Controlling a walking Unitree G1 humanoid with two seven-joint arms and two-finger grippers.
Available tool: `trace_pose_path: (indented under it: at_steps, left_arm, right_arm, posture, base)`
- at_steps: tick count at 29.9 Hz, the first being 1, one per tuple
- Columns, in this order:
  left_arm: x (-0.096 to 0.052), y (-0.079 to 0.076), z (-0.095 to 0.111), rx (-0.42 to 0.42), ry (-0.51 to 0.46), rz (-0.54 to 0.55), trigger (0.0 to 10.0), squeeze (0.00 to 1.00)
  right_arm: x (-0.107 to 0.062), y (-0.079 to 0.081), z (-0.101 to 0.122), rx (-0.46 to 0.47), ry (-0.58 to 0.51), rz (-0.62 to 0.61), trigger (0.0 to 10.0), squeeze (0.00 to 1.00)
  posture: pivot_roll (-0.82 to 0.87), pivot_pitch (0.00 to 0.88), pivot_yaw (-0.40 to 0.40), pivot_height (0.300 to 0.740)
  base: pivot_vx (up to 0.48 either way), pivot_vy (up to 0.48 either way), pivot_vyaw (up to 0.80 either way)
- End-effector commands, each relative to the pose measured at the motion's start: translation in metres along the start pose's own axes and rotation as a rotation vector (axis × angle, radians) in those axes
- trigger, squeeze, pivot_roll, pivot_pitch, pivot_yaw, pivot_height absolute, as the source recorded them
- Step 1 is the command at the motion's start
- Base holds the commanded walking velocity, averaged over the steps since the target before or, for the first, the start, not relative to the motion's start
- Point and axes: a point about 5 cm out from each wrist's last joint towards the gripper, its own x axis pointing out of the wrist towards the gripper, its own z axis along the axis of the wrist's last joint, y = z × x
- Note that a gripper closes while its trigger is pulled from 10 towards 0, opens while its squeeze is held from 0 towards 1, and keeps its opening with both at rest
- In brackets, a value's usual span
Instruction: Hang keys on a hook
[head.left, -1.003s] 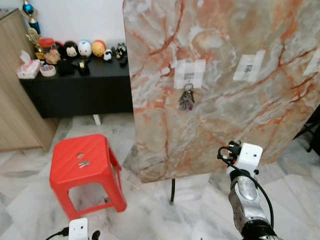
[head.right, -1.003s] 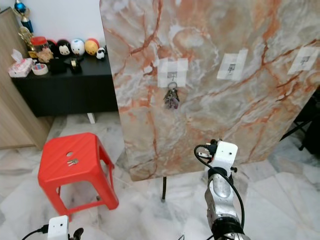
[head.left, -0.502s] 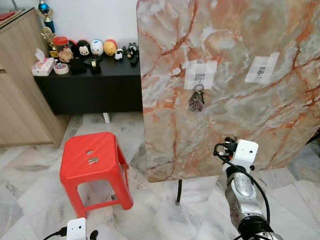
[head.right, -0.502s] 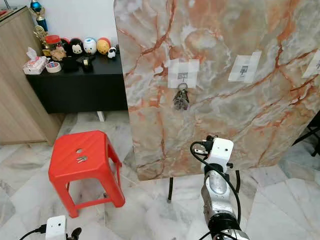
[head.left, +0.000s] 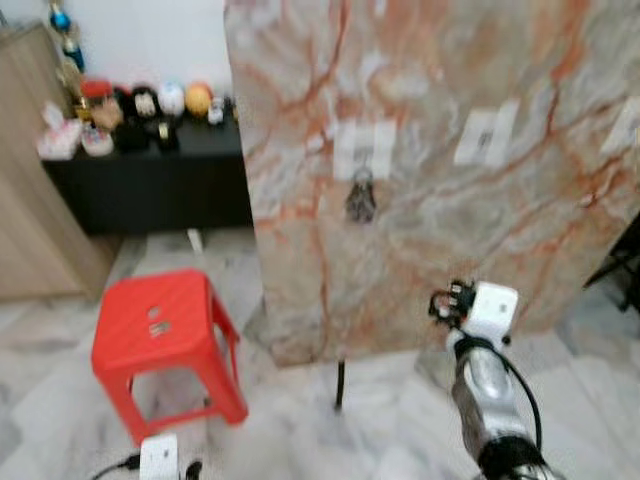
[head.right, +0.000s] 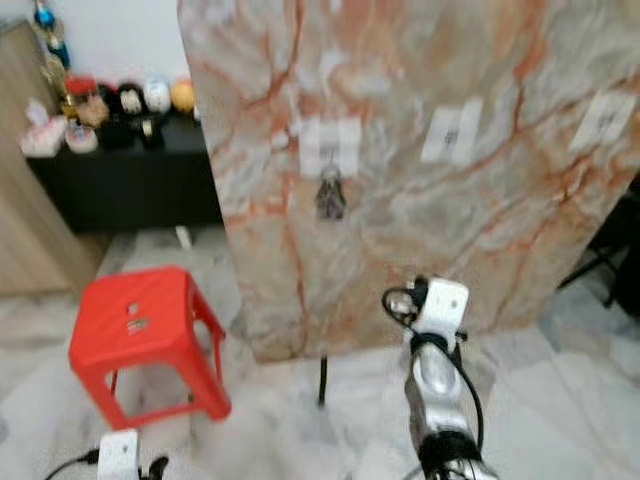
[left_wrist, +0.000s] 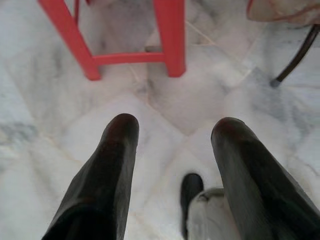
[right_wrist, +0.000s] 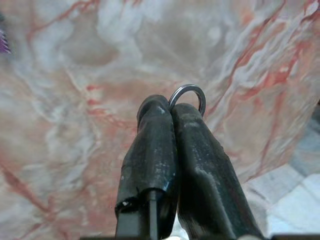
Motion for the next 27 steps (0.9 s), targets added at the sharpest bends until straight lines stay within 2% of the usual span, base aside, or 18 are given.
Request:
trace_pose_path:
  at_steps: [1,20,21,27]
  left_arm:
    - [-0.001,0.0,-0.004,0.012,0.017,0.001,10.0,0.0]
    - [-0.001,-0.001,-0.003,-0.006,0.015,-0.006,10.0,0.0]
    - [-0.001,-0.001,-0.003,-0.007,0.013,0.0,10.0,0.0]
    - [-0.001,-0.002,-0.002,-0.008,0.013,0.001,10.0,0.0]
  right_arm:
    - [0.002,0.002,0.003,-0.006,-0.009,0.007,10.0,0.0]
    - [0.003,0.007,0.003,-0.008,-0.009,0.053,10.0,0.0]
    - [0.003,0.011,0.004,-0.005,-0.009,0.087,10.0,0.0]
    - [0.002,0.013,0.004,-0.005,-0.01,0.117,10.0,0.0]
  posture:
    - [0.0,0.0,-0.052,0.74]
    - [-0.01,0.0,-0.053,0.74]
    - [-0.02,0.0,-0.055,0.74]
    - [-0.02,0.0,-0.059,0.74]
  base:
    - [0.0,0.0,0.0]
    - [0.0,0.0,0.0]
    - [0.0,0.0,0.0]
    - [0.0,0.0,0.0]
